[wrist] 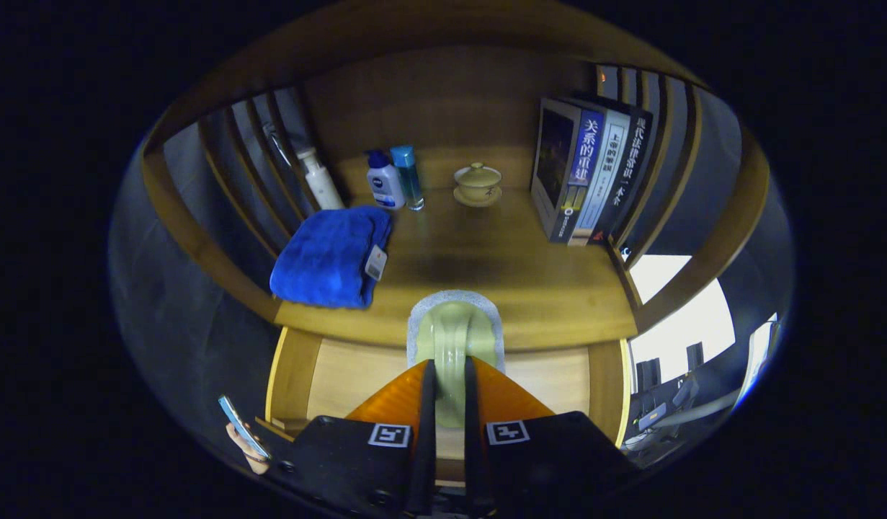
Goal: Pull open the drawer, take out the items inside it, and place them on the countertop above the cabinet.
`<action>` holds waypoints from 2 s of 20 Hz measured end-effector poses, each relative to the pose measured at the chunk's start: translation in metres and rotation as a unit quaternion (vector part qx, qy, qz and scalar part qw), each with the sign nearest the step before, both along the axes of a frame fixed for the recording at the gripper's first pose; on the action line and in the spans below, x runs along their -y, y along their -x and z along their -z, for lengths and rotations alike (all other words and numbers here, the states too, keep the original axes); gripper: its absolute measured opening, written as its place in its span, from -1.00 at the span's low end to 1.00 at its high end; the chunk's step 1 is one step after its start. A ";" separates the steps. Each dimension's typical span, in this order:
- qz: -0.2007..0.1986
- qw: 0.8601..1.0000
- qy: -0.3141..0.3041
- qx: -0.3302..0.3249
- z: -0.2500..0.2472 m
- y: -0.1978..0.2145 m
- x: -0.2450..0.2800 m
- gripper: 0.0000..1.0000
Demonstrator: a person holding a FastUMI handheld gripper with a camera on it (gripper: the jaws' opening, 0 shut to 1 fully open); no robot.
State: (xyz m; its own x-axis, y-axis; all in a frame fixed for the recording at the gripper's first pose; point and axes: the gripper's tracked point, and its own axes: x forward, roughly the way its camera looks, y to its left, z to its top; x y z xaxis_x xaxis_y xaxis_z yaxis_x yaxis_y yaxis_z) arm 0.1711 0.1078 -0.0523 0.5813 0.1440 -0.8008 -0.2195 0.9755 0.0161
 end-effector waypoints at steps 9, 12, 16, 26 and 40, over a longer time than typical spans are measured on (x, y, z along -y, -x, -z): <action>0.014 0.999 0.023 -0.018 0.024 -0.083 -0.029 -0.50; 0.027 0.999 0.028 -0.028 0.041 -0.105 -0.029 -0.50; 0.053 0.997 0.042 -0.045 0.060 -0.118 -0.016 -0.46; 0.074 0.996 -0.017 0.040 0.047 -0.093 -0.006 0.57; 0.058 0.964 -0.052 0.255 -0.010 0.034 0.063 0.98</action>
